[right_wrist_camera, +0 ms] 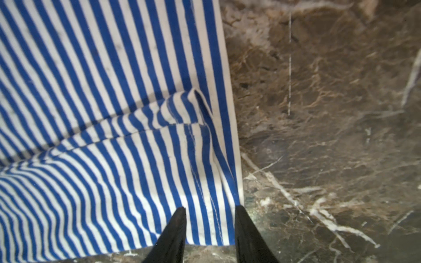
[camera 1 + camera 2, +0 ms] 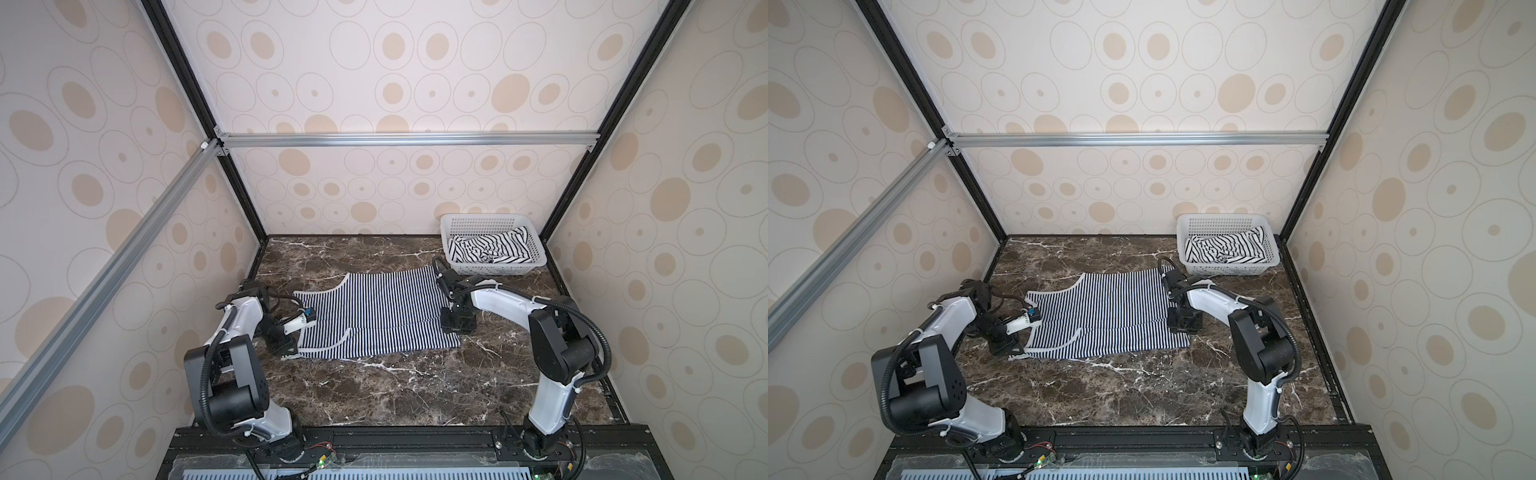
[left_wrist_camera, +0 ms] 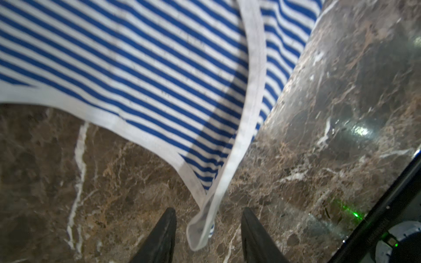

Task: Fold and stack tank tops
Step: Smooth out the tank top at the center of the table, then move the tank top to the center of the table.

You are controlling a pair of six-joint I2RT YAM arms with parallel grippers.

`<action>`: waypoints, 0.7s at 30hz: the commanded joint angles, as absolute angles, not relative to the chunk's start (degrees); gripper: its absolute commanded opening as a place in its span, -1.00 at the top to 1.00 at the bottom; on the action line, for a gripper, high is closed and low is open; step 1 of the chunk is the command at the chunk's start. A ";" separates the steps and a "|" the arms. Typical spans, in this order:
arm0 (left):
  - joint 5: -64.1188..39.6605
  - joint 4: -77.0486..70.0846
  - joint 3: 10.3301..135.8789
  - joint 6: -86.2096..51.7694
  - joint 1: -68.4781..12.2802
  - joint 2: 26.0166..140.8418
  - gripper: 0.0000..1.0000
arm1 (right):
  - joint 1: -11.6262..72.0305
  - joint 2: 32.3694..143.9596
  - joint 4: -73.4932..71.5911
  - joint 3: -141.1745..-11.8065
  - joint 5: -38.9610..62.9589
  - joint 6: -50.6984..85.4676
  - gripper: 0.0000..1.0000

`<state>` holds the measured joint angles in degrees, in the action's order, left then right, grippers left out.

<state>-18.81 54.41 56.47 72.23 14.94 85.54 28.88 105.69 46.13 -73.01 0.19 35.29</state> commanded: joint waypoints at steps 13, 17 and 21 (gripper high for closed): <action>-24.37 44.86 51.34 59.53 -1.11 86.53 0.65 | 31.03 103.18 45.28 -72.96 0.53 36.48 0.53; -23.21 45.26 49.36 61.23 -1.21 86.77 0.69 | 31.03 103.60 45.06 -73.19 0.57 36.39 0.56; -20.01 42.43 46.76 61.32 -1.10 86.19 0.71 | 31.03 104.90 45.03 -74.14 0.75 36.32 0.57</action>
<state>-22.31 43.81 48.21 60.23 -1.02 86.70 30.81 104.53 44.31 -73.01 1.26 35.97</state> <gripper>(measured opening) 0.148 0.218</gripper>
